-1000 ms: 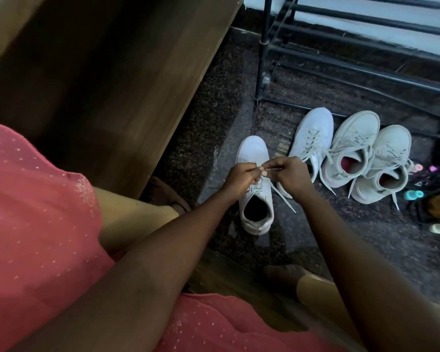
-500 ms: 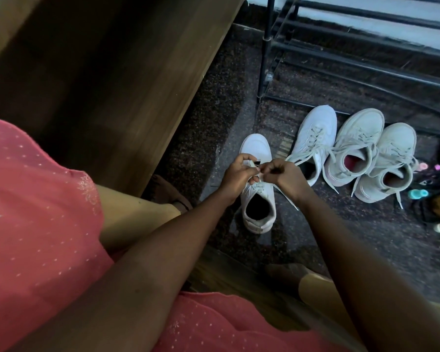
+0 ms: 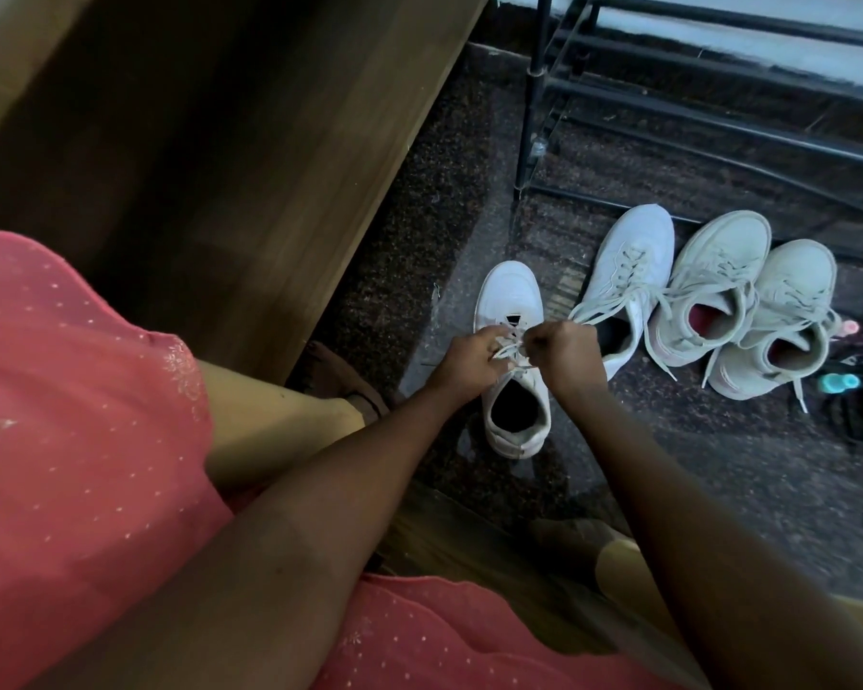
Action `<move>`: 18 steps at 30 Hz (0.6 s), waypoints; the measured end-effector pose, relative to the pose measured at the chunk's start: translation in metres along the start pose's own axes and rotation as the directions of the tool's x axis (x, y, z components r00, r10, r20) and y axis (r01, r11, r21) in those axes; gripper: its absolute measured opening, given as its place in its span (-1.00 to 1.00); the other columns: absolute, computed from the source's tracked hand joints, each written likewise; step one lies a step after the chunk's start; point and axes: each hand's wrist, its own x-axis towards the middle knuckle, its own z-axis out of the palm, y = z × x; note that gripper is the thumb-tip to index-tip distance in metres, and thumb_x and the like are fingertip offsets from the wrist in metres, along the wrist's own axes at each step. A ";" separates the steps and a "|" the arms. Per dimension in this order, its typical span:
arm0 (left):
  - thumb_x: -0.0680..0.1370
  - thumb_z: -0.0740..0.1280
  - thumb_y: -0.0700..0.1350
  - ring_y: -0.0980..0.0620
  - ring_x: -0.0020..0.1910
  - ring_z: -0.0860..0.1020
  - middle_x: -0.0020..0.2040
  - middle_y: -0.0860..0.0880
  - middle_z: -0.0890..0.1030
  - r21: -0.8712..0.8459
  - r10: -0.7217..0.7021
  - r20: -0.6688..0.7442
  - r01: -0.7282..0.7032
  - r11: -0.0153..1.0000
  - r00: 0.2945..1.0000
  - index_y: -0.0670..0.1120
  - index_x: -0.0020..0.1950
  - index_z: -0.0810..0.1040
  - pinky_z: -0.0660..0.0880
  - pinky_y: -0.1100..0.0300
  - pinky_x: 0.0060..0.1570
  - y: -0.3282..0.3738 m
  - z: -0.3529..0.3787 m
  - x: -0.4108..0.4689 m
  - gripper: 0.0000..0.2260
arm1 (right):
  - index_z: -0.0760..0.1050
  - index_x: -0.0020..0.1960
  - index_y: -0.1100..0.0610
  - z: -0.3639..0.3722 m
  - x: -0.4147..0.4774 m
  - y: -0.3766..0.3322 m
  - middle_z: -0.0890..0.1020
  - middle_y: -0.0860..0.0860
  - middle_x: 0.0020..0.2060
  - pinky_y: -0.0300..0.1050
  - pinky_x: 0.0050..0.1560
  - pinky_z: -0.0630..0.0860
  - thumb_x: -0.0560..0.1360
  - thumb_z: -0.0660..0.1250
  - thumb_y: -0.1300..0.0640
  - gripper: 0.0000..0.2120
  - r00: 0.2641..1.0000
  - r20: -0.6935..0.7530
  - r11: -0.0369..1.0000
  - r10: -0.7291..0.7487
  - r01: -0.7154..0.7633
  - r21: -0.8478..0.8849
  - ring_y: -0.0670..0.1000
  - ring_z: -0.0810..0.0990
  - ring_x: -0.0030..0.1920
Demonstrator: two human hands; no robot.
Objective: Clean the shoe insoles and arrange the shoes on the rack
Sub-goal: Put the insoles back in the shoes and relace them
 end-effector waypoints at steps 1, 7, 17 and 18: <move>0.48 0.38 -0.22 -0.09 0.09 0.59 0.11 -0.17 0.63 0.057 0.043 -0.046 -0.040 0.998 0.998 -0.15 0.26 0.54 0.41 0.27 0.07 -0.001 0.001 0.000 -0.66 | 0.62 -0.28 0.26 0.000 -0.002 0.000 0.62 0.24 -0.37 -0.09 -0.29 0.49 0.42 0.32 0.34 -0.85 0.999 0.053 0.999 -0.010 0.012 -0.047 0.18 0.59 -0.31; 0.44 0.34 -0.29 -0.17 -0.02 0.62 0.01 -0.26 0.64 0.131 0.237 -0.178 -0.216 0.968 0.955 -0.25 0.04 0.66 0.36 0.25 0.00 0.002 0.011 -0.001 -0.79 | 0.55 -0.27 0.25 -0.009 0.003 0.005 0.54 0.15 -0.41 -0.09 -0.31 0.42 0.52 0.21 0.37 -0.76 0.888 0.384 0.870 0.254 -0.384 0.311 0.03 0.46 -0.42; 0.43 0.42 -0.29 0.10 0.05 0.44 0.09 -0.18 0.46 -0.085 0.362 -0.102 -0.371 0.925 0.926 -0.26 0.23 0.55 0.26 0.59 0.08 -0.016 0.006 -0.001 -0.64 | 0.47 -0.22 0.27 -0.012 -0.009 0.003 0.62 0.04 -0.49 -0.27 -0.41 0.52 0.49 0.24 0.45 -0.83 0.829 0.489 0.302 0.271 -0.555 0.775 -0.03 0.58 -0.44; 0.45 0.40 -0.28 0.19 0.01 0.46 0.04 -0.14 0.48 -0.169 0.291 -0.130 -0.310 0.936 0.948 -0.26 0.18 0.58 0.31 0.53 0.06 -0.013 0.006 -0.001 -0.70 | 0.47 -0.23 0.27 -0.011 -0.009 0.003 0.64 0.06 -0.47 -0.27 -0.40 0.53 0.47 0.26 0.47 -0.84 0.833 0.482 0.285 0.272 -0.548 0.787 -0.04 0.61 -0.43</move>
